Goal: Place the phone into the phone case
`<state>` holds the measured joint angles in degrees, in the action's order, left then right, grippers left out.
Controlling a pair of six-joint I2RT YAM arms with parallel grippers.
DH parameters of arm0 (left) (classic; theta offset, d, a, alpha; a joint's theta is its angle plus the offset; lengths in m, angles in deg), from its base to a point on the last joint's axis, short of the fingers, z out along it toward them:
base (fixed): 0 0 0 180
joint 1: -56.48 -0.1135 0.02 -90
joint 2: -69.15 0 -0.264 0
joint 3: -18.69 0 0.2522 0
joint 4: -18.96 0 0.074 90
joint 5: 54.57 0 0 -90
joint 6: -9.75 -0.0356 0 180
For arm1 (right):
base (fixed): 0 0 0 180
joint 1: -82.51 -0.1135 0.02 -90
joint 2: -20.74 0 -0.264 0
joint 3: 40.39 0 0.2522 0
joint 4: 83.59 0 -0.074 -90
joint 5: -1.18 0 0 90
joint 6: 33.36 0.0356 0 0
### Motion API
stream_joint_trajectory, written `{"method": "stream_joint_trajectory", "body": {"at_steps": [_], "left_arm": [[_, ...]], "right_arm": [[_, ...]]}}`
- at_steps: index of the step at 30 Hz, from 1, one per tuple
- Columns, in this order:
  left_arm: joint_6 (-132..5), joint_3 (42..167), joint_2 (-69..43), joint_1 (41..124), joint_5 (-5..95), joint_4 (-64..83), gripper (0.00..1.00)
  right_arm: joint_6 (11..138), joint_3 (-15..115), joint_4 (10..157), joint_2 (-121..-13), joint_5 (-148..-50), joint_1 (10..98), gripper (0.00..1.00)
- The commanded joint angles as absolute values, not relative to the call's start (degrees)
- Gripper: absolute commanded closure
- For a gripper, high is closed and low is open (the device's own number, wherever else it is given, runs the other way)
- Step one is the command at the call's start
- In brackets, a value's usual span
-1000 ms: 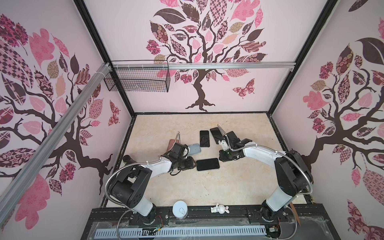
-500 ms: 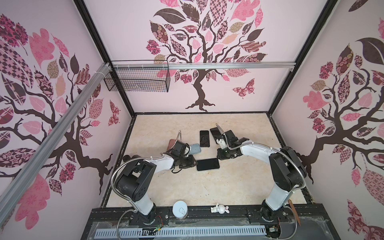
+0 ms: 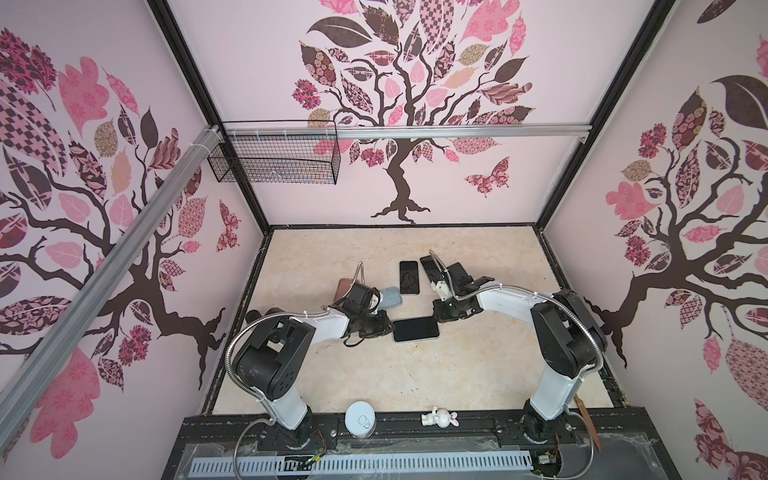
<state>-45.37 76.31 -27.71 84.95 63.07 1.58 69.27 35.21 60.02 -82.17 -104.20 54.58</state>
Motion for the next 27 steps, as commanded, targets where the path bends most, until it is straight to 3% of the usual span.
{"method": "stream_joint_trajectory", "body": {"at_steps": [1,27], "left_arm": [[-45.09,77.9,-28.58,84.69,63.7,3.82,0.79],[-44.74,77.64,-29.55,84.69,64.91,5.2,0.84]], "right_arm": [[68.71,35.09,60.06,-84.0,-105.3,54.89,0.83],[69.3,33.8,58.56,-90.56,-99.04,51.0,0.87]]}}
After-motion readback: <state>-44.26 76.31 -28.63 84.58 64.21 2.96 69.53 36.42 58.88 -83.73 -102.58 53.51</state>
